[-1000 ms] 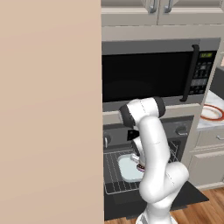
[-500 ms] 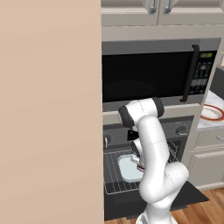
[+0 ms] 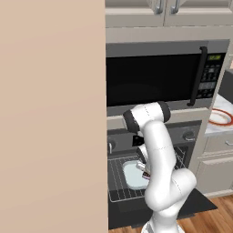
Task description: Take the baked cake out of the oven and place it on the plate for cooling. Then close the oven door.
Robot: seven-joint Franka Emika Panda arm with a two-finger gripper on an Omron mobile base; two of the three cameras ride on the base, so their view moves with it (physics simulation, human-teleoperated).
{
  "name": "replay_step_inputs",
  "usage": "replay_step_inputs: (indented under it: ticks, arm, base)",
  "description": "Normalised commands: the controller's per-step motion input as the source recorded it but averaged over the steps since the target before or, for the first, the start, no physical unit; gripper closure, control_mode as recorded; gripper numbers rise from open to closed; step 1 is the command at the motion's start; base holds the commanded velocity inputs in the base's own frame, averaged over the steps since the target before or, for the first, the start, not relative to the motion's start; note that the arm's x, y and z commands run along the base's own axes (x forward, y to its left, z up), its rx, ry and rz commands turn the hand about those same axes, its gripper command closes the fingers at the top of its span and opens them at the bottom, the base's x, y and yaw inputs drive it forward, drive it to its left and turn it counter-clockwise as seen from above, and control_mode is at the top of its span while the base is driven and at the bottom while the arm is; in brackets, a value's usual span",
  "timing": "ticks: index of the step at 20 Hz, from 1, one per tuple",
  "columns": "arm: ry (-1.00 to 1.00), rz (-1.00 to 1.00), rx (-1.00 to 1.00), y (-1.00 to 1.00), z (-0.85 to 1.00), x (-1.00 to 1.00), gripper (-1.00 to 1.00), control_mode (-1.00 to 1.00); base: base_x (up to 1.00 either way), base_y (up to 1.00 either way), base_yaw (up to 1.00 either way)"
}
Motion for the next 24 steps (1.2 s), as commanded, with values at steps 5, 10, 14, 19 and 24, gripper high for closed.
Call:
replay_step_inputs:
  ticks: [5, 10, 14, 19, 24]
  arm:
    - [0.0, 0.0, 0.0, 0.0, -0.27, -0.02, 1.0, -1.0]
    - [0.0, 0.0, 0.0, 0.0, -0.05, 0.0, 1.0, -1.0]
    - [0.0, 0.0, 0.0, 0.0, 0.0, 0.0, 1.0, -1.0]
    - [0.0, 0.0, 0.0, 0.0, 0.0, 0.0, 1.0, -1.0]
    - [0.0, 0.0, 0.0, -0.01, 0.0, 0.0, 1.0, -1.0]
  base:
    - [0.0, 0.0, 0.0]
    - [0.0, 0.0, 0.0]
    - [0.0, 0.0, 0.0]
    - [0.0, 0.0, 0.0]
    - [0.0, 0.0, 0.0]
